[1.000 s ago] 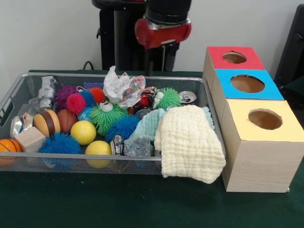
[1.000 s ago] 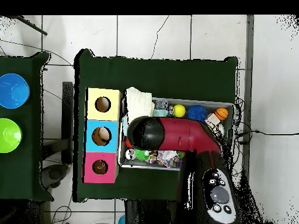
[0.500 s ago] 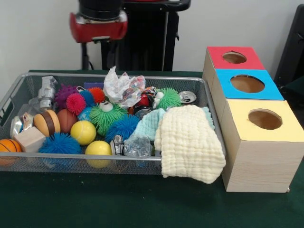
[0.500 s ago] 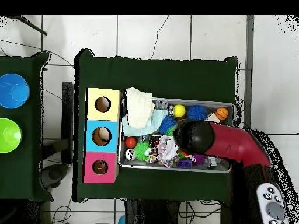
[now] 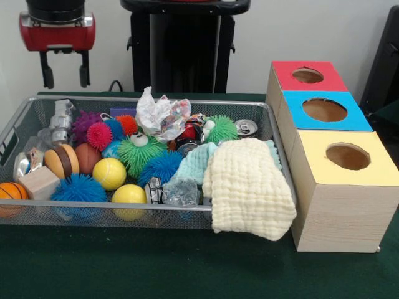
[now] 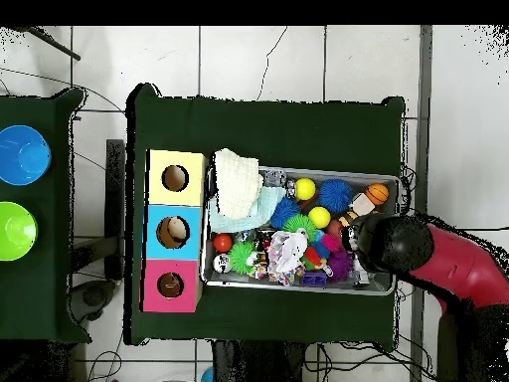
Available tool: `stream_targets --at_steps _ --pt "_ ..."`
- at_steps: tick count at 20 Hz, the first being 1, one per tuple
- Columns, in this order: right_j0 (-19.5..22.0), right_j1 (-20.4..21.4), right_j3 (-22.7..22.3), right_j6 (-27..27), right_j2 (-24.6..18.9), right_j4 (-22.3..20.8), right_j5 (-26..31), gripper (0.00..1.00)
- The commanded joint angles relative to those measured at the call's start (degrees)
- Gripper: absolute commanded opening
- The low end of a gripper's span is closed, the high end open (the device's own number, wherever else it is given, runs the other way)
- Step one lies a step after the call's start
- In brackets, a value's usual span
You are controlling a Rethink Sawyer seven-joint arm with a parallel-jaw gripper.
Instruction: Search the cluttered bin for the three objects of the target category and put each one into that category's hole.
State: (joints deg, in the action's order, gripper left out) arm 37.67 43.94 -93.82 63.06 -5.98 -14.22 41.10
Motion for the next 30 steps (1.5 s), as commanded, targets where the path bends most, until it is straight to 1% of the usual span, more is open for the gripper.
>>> stream_targets --at_steps 1,5,9,14,18,22,26,30 --pt "2.0 -4.1 1.4 -8.6 -9.8 -3.5 0.5 1.00" --pt "0.5 -6.7 3.9 -6.4 -8.2 -5.2 2.6 1.00" --pt "0.4 -8.6 5.3 -5.2 -8.2 -5.5 2.7 1.00" --pt "0.7 -10.3 6.2 -5.0 -8.0 -7.2 1.4 1.00" --pt "0.6 -11.8 7.9 -4.4 -7.6 -8.7 1.4 1.00" --pt "1.1 -13.6 9.5 -4.6 -7.9 -9.7 0.9 1.00" --pt "2.7 -15.1 9.6 -5.6 -9.8 -10.0 -1.4 1.00" --pt "3.0 -16.0 10.4 -5.8 -10.3 -11.0 -2.0 1.00"
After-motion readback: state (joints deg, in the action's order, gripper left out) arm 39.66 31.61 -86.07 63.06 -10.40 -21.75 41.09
